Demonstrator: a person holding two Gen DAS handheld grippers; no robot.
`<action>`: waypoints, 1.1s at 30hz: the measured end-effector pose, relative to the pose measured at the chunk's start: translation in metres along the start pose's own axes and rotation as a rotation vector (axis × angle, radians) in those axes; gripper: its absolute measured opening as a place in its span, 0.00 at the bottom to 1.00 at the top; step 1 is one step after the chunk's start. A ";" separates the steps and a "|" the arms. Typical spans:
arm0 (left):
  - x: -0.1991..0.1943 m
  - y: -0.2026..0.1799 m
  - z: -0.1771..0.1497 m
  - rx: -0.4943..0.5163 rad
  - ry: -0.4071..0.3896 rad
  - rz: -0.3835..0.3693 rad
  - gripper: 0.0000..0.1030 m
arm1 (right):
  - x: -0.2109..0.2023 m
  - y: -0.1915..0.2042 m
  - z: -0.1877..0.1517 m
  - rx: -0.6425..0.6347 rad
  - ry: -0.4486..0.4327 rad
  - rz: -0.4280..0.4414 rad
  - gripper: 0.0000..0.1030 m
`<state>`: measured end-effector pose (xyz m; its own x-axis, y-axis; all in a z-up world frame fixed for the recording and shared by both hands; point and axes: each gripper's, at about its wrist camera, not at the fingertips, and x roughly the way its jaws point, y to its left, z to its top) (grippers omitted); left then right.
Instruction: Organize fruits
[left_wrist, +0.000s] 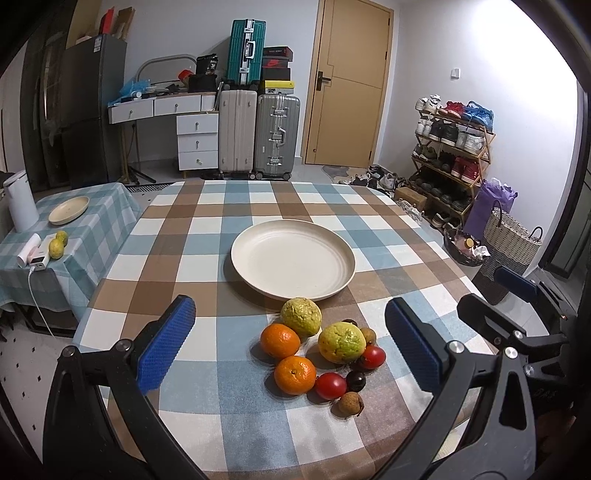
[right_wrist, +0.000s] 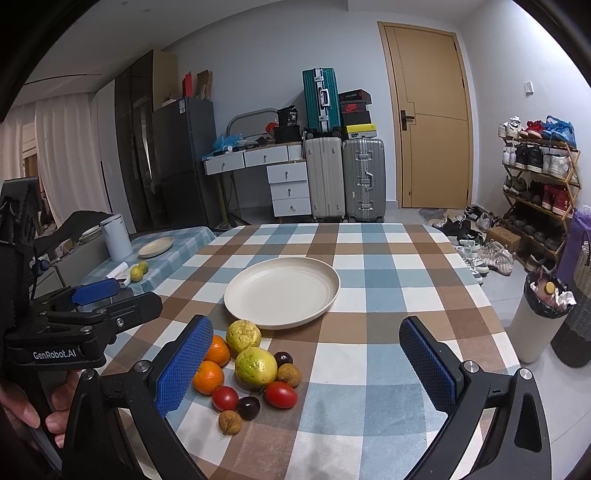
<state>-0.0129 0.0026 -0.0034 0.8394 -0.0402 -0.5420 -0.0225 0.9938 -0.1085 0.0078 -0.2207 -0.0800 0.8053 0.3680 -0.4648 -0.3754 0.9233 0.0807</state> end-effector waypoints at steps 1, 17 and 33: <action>0.000 0.000 0.000 0.000 -0.001 0.001 1.00 | 0.000 0.001 0.000 -0.003 -0.001 -0.001 1.00; 0.000 -0.003 -0.002 -0.006 0.000 -0.004 1.00 | 0.000 -0.001 0.004 0.036 0.003 0.035 1.00; 0.022 0.000 -0.016 -0.014 0.037 -0.013 1.00 | 0.016 -0.007 0.001 0.058 0.054 0.101 1.00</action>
<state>-0.0033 0.0004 -0.0282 0.8190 -0.0575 -0.5709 -0.0194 0.9916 -0.1278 0.0232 -0.2210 -0.0870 0.7385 0.4546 -0.4980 -0.4248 0.8872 0.1800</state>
